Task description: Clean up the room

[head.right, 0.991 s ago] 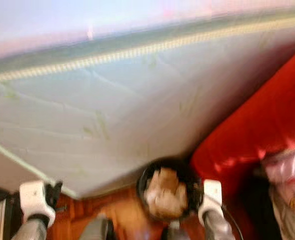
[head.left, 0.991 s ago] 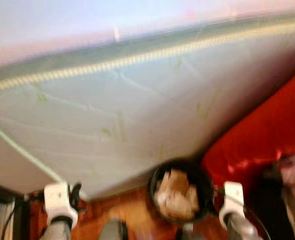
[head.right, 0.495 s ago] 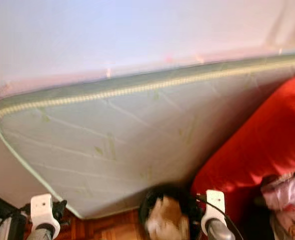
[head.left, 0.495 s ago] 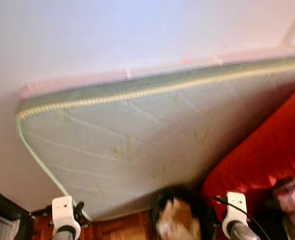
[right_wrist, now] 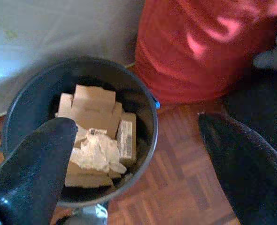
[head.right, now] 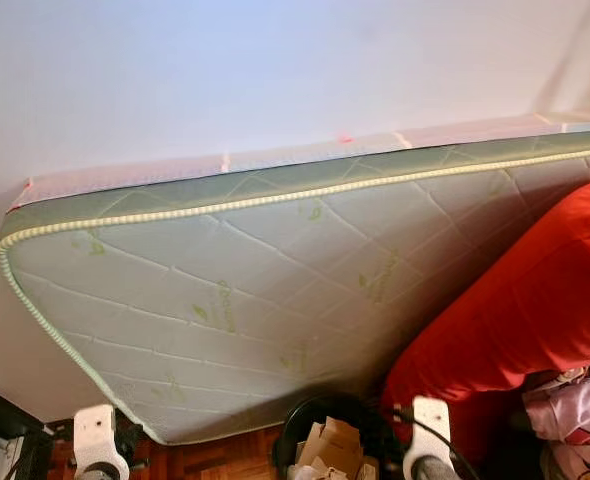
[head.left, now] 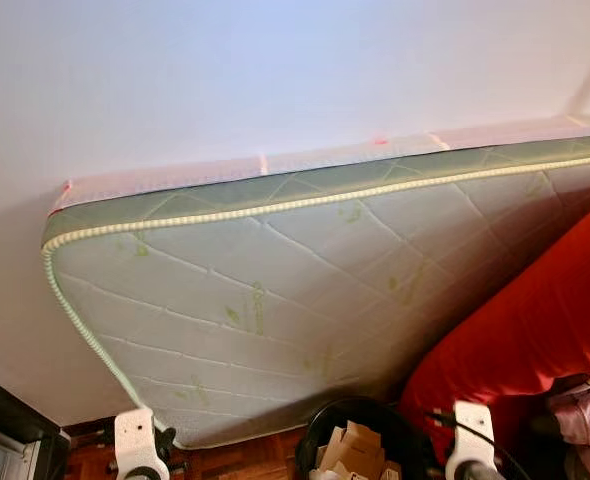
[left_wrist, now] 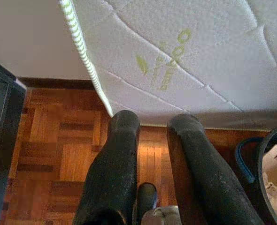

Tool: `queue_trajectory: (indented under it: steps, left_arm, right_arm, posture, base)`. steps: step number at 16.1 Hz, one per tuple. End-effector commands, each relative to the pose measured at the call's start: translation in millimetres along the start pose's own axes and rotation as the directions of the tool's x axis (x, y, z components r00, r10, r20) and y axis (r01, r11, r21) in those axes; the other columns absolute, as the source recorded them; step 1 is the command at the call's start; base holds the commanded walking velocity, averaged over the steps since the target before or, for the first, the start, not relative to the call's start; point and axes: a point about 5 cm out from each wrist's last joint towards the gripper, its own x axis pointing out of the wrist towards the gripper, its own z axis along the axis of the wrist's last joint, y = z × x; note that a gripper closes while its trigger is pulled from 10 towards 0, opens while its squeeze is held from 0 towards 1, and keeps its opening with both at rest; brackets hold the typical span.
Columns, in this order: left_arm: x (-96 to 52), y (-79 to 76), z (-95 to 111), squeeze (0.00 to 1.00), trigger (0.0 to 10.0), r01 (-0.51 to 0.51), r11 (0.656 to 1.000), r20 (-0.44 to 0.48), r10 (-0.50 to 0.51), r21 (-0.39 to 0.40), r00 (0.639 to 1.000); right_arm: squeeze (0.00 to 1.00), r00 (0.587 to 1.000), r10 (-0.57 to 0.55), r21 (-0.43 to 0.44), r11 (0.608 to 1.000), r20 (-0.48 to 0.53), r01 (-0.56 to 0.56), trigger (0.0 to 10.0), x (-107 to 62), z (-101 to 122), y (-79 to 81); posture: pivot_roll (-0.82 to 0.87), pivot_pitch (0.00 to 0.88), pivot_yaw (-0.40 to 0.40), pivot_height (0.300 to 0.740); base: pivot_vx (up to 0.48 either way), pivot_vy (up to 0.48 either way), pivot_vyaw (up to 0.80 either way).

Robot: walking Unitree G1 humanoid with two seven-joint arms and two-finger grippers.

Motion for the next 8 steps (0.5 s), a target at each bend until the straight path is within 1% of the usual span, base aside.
queue_trajectory:
  steps: [1,4,7,8]
  left_arm:
    - [-0.8,2.8,-3.2,0.0,10.0,-0.009,1.0,-0.014,0.009,-0.008,1.0]
    - [-1.9,6.2,-10.2,0.0,10.0,-0.025,1.0,-0.056,0.025,-0.005,0.998]
    - [-1.5,3.2,-12.7,0.0,10.0,-0.022,1.0,-0.078,0.022,-0.009,0.997]
    - [-2.0,2.6,-14.2,0.0,10.0,-0.023,1.0,-0.085,0.022,-0.013,0.996]
  right_arm:
    - [0.0,1.0,-0.016,0.015,1.0,-0.014,0.016,10.0,-1.0,-2.7,-6.2]
    - [0.0,0.998,-0.04,0.038,0.998,-0.037,0.042,10.0,-3.3,-10.9,-13.8]
    - [0.0,0.997,-0.051,0.036,0.998,-0.063,0.054,10.0,-5.0,-17.6,-17.3]
    - [0.0,0.996,-0.056,0.037,0.998,-0.072,0.059,10.0,-5.6,-20.1,-18.7]
  posture:
    - [0.15,0.0,-0.026,0.74]
    - [0.14,0.0,-0.018,0.74]
    - [0.14,0.0,-0.018,0.74]
    - [0.15,0.0,-0.017,0.74]
  base:
    - [0.0,0.0,0.0]
    - [0.0,0.0,0.0]
    - [0.0,0.0,0.0]
    - [0.0,0.48,0.0]
